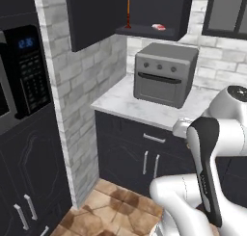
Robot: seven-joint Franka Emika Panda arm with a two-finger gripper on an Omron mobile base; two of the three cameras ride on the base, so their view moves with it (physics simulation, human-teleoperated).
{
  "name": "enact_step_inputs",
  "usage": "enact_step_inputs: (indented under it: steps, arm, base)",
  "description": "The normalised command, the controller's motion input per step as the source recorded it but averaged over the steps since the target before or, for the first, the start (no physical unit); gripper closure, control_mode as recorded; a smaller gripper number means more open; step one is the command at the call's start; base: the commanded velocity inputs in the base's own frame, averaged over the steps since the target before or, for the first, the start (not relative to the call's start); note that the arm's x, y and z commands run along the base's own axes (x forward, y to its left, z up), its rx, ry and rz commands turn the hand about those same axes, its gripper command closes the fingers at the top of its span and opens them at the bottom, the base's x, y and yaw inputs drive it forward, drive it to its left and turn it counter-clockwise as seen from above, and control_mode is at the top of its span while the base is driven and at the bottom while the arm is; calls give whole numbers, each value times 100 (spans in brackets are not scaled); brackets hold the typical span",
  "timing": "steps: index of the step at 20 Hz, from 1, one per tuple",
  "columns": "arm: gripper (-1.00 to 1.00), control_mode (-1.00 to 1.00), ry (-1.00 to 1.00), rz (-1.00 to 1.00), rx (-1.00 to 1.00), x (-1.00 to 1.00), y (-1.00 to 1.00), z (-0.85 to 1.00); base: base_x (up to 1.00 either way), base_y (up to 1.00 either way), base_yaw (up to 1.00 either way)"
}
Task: Pick the candle and candle from the dining table and place them in the open cabinet. Close the cabinet after placing the objects.
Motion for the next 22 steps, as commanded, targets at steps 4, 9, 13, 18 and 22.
enact_step_inputs:
  steps: [4, 9, 13, 18, 22]
  arm:
    - [100, 100, 0, 0, 0, 0, 0, 0]
    - [100, 100, 0, 0, 0, 0, 0, 0]
    - [100, 100, 0, 0, 0, 0, 0, 0]
    - [100, 100, 0, 0, 0, 0, 0, 0]
    - [100, 100, 0, 0, 0, 0, 0, 0]
  base:
    - [53, 23, -14]
    - [51, 16, -14]
    - [51, 15, -14]
    - [50, 18, -14]
    - [47, 18, -15]
